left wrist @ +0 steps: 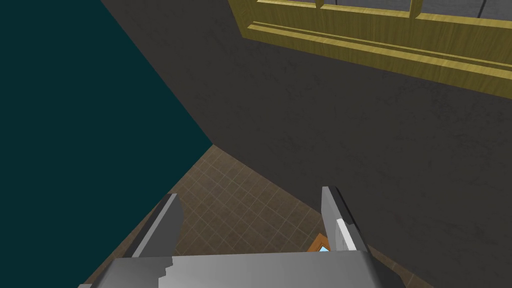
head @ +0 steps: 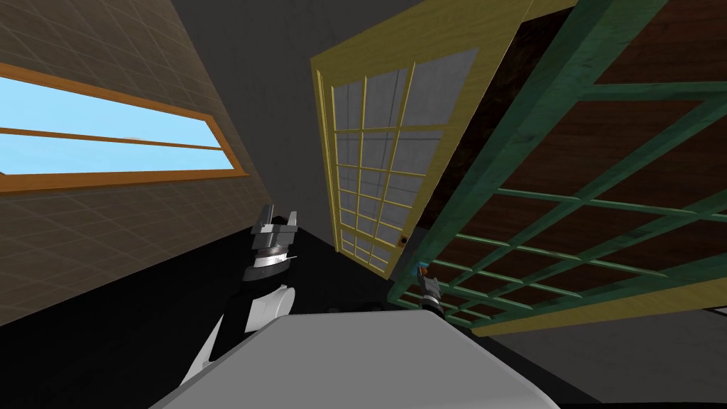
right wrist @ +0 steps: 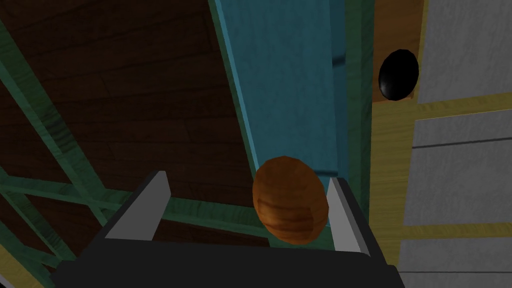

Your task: Pull the door open

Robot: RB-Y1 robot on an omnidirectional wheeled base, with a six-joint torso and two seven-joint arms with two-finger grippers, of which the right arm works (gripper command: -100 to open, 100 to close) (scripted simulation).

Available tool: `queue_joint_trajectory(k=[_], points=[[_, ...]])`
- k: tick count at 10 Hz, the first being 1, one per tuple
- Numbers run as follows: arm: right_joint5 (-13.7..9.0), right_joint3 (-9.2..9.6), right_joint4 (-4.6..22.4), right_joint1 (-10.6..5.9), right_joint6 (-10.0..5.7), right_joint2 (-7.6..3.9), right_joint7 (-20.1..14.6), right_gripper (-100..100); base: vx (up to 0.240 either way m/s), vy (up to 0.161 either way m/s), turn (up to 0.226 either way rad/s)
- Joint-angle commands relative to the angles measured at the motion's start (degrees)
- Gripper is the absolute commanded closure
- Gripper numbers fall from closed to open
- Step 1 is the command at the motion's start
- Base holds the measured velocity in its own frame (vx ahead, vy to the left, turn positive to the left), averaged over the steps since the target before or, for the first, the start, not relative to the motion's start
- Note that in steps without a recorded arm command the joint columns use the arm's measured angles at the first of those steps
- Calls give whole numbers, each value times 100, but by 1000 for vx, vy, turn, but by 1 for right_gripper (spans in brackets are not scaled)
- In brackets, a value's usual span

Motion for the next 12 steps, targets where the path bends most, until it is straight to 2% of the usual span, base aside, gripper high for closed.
queue_joint_trajectory(k=[1, 8, 11, 12], points=[[-44, -50, 3, 88, 58, -40, -262, 100, -21, -14, 47], [-105, -13, -25, 118, 37, -65, -1189, 100, -23, -7, 42], [-149, 14, -45, 140, 21, -84, -1744, 100, -32, -4, 56], [-149, 14, -45, 140, 21, -84, -1830, 100, -29, -15, 29]])
